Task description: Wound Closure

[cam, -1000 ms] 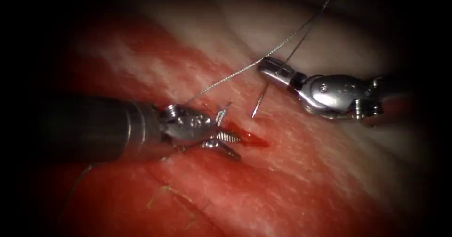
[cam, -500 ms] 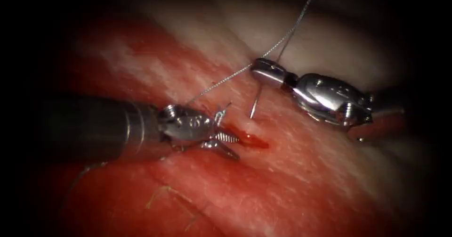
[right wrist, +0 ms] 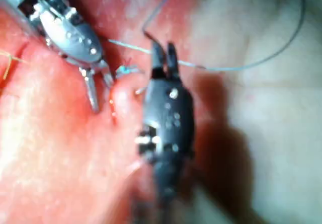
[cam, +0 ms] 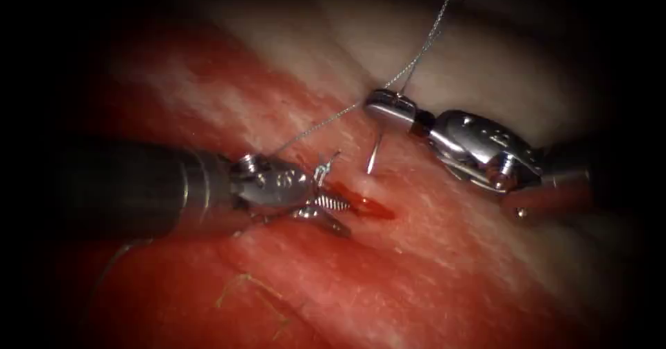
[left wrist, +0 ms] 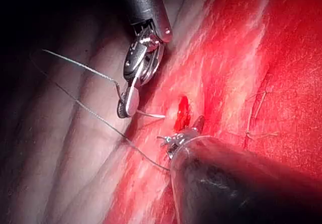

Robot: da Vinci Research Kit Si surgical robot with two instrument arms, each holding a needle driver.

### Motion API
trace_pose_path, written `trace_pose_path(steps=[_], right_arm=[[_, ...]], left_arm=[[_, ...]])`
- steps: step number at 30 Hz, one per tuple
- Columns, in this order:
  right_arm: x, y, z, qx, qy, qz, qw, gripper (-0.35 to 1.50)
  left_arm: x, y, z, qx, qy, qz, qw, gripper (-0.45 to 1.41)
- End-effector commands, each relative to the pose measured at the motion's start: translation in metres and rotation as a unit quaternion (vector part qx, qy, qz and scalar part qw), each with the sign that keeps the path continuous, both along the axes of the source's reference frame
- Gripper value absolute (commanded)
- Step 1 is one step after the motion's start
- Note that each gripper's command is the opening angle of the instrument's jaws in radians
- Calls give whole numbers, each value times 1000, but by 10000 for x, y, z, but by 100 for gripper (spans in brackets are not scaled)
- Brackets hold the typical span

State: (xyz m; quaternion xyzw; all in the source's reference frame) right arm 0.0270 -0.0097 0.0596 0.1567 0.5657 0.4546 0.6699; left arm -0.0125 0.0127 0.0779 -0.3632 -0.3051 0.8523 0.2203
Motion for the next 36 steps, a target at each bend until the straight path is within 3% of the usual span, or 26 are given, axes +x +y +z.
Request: trace_pose_path(steps=[1, 12, 25, 36], right_arm=[[7, -7, 2, 6, -1, -3, 1000, -35], [10, -15, -2, 105, 33, -12, 994, -35], [15, -35, -7, 265, 98, 1, 959, -35], [21, -57, -11, 338, 129, 1, 932, -35]], left_arm=[[-5, -3, 6, 1, 0, 0, 1000, 12], [-5, -3, 6, 1, 0, 0, 1000, 12], [-5, -3, 6, 1, 0, 0, 1000, 12], [-6, -3, 6, 1, 1, 1, 1000, 12]])
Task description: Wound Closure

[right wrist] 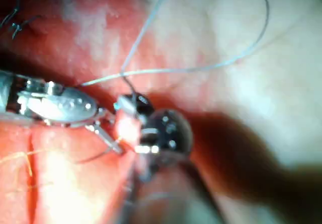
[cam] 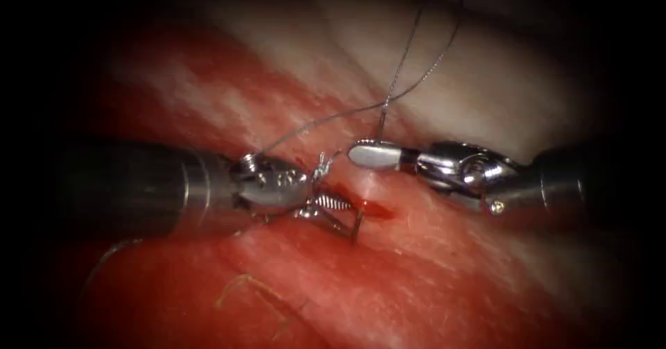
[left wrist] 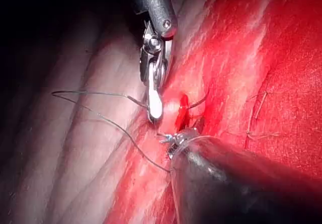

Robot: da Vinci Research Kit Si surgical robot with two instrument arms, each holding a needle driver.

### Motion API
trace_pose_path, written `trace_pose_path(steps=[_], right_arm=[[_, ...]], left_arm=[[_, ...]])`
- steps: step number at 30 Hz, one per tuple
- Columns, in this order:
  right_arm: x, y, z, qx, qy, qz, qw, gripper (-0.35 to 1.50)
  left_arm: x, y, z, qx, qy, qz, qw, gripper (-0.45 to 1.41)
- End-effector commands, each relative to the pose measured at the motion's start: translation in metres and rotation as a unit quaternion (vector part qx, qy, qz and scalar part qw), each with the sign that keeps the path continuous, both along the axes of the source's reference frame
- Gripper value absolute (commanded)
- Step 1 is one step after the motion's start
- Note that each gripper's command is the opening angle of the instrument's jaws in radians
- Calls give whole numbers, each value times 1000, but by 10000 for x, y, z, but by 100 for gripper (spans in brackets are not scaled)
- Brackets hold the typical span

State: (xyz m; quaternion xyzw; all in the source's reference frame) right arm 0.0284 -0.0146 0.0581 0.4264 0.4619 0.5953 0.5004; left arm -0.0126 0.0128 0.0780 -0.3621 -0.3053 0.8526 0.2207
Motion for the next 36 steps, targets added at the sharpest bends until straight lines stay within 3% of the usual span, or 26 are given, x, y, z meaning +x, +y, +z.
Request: trace_pose_path(steps=[1, 4, 6, 7, 8, 13, 19, 23, 29, 32, 36], right_arm=[[8, -9, 3, 3, 4, -3, 1000, -35], [9, -9, 4, 5, 7, -1, 1000, -35], [11, -6, 6, -1, 9, 2, 1000, 36], [11, -4, 7, -11, 10, 3, 1000, 83], [11, -2, 9, -18, 13, 6, 1000, 99], [5, 11, 21, -64, 27, 19, 997, 126], [-12, 28, 39, -138, 17, 4, 990, 131], [-25, 38, 44, -159, 8, 2, 987, 133], [-39, 48, 39, -168, 7, -3, 986, 131], [-52, 63, 37, -190, -3, -6, 982, 131], [-61, 70, 39, -202, -5, -10, 979, 131]], left_arm=[[-5, -4, 5, -2, -1, 3, 1000, 12], [-6, -4, 5, -6, -3, 6, 1000, 12], [-7, -4, 4, -17, -9, 13, 1000, 12], [-7, -5, 3, -26, -13, 20, 999, 12], [-8, -5, 2, -27, -15, 22, 999, 12], [-5, -9, -3, -46, -30, 42, 998, 17], [9, -6, -11, -100, -63, 88, 989, 22], [13, -3, -14, -150, -100, 123, 976, 17], [4, 4, -15, -252, -178, 152, 939, 9], [-10, 12, -19, -330, -238, 177, 896, 10], [-16, 16, -18, -341, -245, 172, 891, 24]])
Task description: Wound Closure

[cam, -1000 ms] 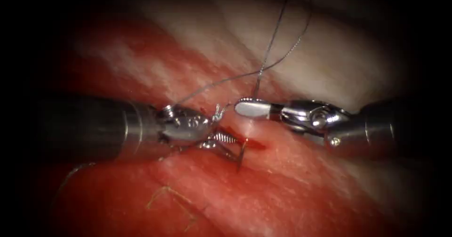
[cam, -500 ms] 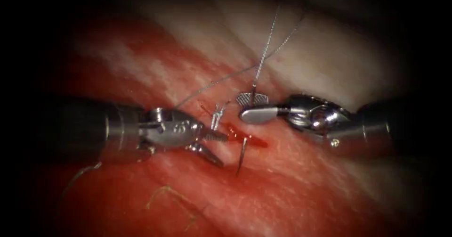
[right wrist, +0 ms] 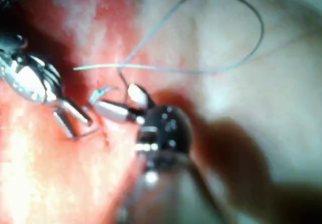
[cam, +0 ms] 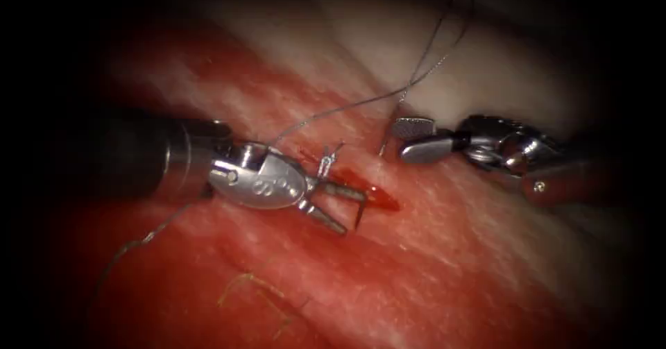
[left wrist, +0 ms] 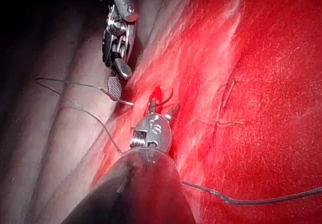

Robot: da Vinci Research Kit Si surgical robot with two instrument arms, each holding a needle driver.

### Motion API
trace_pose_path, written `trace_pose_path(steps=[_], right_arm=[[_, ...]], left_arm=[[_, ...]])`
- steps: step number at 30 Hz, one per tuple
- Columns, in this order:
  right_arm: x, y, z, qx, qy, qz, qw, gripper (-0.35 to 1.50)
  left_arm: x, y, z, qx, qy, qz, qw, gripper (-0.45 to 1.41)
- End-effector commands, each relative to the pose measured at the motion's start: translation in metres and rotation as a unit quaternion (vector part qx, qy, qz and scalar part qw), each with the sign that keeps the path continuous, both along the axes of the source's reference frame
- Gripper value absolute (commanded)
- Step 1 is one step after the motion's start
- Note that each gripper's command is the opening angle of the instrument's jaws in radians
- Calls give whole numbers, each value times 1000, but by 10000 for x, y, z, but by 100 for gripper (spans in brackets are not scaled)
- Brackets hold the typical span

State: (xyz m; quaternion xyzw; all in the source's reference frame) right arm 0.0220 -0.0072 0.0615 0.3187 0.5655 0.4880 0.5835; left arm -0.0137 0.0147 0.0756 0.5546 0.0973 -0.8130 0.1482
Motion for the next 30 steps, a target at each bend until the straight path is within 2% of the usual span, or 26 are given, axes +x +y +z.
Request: trace_pose_path(steps=[1, 7, 14, 15, 16, 17, 21, 30], right_arm=[[1, -3, 7, -1, -1, -1, 1000, 131], [-9, -3, 12, -9, -23, -14, 1000, 131], [-11, -5, 11, -17, -39, -34, 999, 131], [-11, -6, 11, -17, -40, -35, 998, 131], [-11, -6, 10, -17, -39, -34, 999, 131], [-11, -7, 9, -17, -39, -34, 999, 131], [-10, -9, 7, -17, -39, -35, 999, 131], [-9, -11, 7, -18, -39, -34, 998, 130]], left_arm=[[-6, -1, 7, -1, -3, -5, 1000, 27], [-11, -2, 11, -4, -9, -9, 1000, 32], [-20, -11, 31, -2, -3, -13, 1000, 32], [-21, -12, 34, 5, -1, -15, 1000, 17], [-19, -12, 34, 33, 6, -26, 999, -30], [-17, -12, 33, 46, 15, -35, 998, -45], [-10, -2, 26, 140, 55, -85, 985, -45], [-11, 0, 3, 195, 63, -95, 974, -45]])
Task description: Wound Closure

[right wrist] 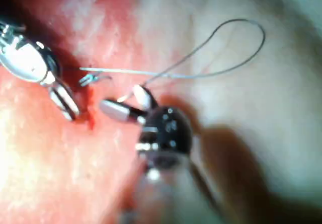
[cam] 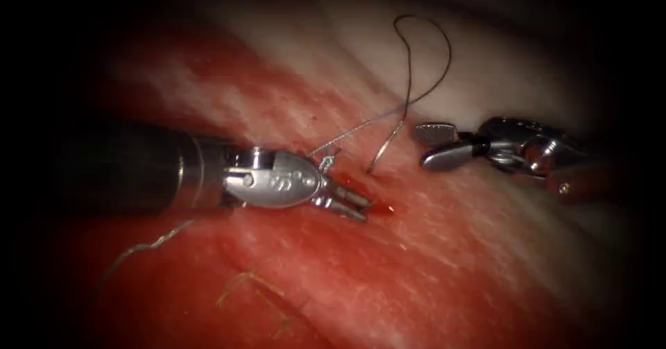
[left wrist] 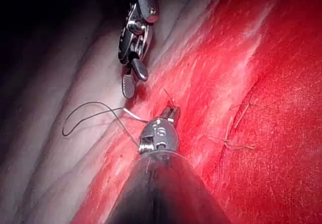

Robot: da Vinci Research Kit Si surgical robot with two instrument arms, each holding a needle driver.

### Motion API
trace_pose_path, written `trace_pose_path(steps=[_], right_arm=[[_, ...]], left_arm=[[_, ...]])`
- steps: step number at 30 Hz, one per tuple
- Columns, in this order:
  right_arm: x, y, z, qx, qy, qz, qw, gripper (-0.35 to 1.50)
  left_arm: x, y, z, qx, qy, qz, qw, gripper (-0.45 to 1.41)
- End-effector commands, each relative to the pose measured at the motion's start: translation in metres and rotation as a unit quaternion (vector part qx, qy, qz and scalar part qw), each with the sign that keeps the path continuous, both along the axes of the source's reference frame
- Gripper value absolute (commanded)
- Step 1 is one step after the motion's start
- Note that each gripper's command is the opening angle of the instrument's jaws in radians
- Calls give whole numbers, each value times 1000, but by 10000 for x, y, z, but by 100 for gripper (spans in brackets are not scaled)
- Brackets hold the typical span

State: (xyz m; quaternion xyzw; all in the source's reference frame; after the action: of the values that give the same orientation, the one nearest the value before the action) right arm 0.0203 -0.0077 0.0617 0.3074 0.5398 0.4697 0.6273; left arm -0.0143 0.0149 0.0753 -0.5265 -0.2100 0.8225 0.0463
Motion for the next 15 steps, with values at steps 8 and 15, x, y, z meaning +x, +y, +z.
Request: trace_pose_path(steps=[8, 15], right_arm=[[13, -10, 9, -5, 6, 8, 1000, 130], [17, -15, 9, -10, 6, 8, 1000, 128]], left_arm=[[-1, 6, -20, 138, -12, -33, 990, -45], [7, 9, -26, 270, -10, -53, 961, -45]])
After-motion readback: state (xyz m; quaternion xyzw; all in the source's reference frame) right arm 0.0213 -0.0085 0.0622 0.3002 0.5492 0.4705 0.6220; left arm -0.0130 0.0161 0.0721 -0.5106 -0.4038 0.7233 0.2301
